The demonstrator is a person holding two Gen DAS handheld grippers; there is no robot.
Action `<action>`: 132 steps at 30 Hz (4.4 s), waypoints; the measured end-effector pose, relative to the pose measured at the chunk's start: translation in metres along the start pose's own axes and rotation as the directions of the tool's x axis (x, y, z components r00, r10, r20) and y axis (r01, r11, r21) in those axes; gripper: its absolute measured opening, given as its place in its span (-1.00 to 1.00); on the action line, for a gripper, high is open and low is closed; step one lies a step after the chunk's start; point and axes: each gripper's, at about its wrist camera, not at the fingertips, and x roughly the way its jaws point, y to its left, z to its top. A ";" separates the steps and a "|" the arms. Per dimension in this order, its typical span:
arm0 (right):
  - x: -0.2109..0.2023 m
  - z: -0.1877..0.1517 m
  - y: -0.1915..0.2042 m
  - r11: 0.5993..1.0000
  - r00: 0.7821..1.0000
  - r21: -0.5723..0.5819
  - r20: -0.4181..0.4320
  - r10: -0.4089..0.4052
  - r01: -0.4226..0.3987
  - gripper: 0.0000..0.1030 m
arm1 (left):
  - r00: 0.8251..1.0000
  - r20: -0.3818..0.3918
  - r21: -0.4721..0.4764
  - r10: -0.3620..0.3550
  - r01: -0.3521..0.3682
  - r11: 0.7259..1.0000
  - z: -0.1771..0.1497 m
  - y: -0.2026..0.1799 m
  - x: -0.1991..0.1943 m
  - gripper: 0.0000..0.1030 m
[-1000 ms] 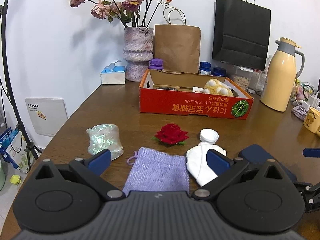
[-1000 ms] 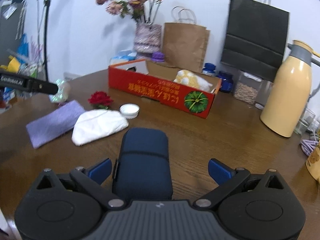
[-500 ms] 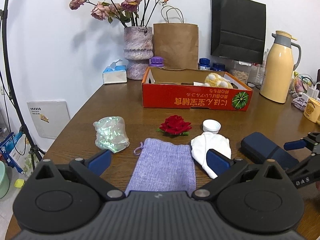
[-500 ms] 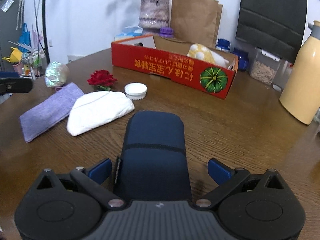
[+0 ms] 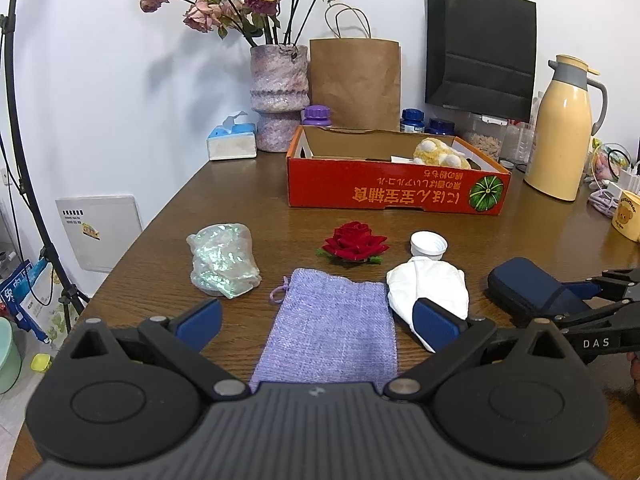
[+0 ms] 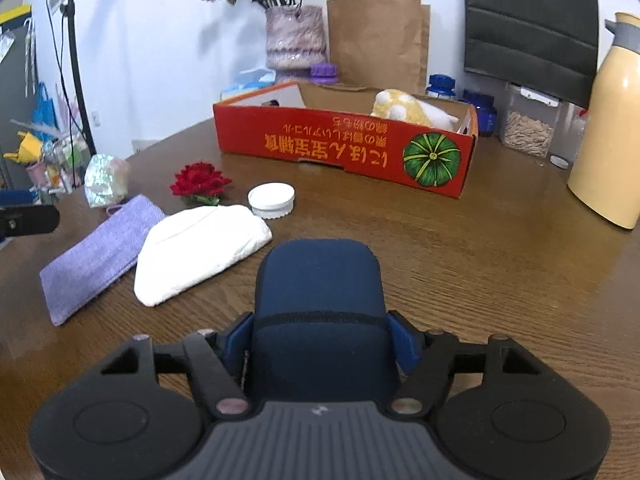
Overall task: Flip cup upright
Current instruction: 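Grasp the blue pouch with the right gripper, then grasp the purple drawstring pouch with the left gripper while the right gripper holds the blue pouch, then carry the purple pouch and blue pouch into the cardboard box and release both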
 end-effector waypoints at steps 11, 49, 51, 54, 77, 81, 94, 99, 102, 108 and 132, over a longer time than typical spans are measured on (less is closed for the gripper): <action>-0.022 -0.008 0.002 0.996 0.984 0.009 0.156 -0.085 0.085 0.21 | 1.000 -0.024 0.005 -0.009 0.009 1.000 -0.001 -0.006 0.014 1.00; -0.043 -0.014 0.005 0.984 0.942 0.043 0.287 -0.175 0.170 0.21 | 0.980 -0.189 0.070 -0.067 0.081 0.994 -0.014 -0.005 0.073 1.00; -0.043 -0.014 0.005 0.984 0.941 0.043 0.288 -0.176 0.170 0.21 | 0.982 -0.177 0.065 -0.063 0.075 0.995 -0.016 -0.007 0.071 0.95; -0.043 -0.014 0.004 0.984 0.942 0.044 0.287 -0.175 0.170 0.21 | 0.986 -0.150 0.067 -0.067 0.078 0.995 -0.019 -0.013 0.062 0.60; -0.043 -0.015 0.003 0.983 0.938 0.061 0.291 -0.186 0.176 0.21 | 0.994 -0.019 0.021 -0.108 0.109 0.994 -0.018 -0.021 0.026 -0.76; -0.044 -0.016 0.003 0.981 0.935 0.066 0.296 -0.194 0.183 0.21 | 0.994 0.007 0.013 -0.113 0.113 0.994 -0.012 -0.019 0.019 -0.77; -0.045 -0.016 0.007 0.978 0.931 0.078 0.299 -0.207 0.193 0.21 | 0.987 0.079 0.012 -0.143 0.142 0.990 0.011 -0.023 0.008 -0.77; -0.045 -0.009 0.013 0.981 0.930 0.077 0.311 -0.193 0.178 0.21 | 0.981 0.101 0.024 -0.169 0.167 0.986 0.026 -0.031 0.009 -0.77; -0.044 -0.003 0.017 0.984 0.930 0.077 0.320 -0.179 0.163 0.21 | 0.978 0.107 0.021 -0.180 0.179 0.984 0.035 -0.034 0.013 -0.77; -0.042 0.013 0.022 0.986 0.926 0.085 0.342 -0.161 0.141 0.21 | 0.974 0.126 0.012 -0.189 0.189 0.982 0.055 -0.038 0.022 -0.77; -0.012 0.083 0.013 0.981 0.903 0.160 0.394 -0.168 0.112 0.21 | 0.966 0.180 -0.094 -0.185 0.204 0.975 0.118 -0.033 0.071 -0.77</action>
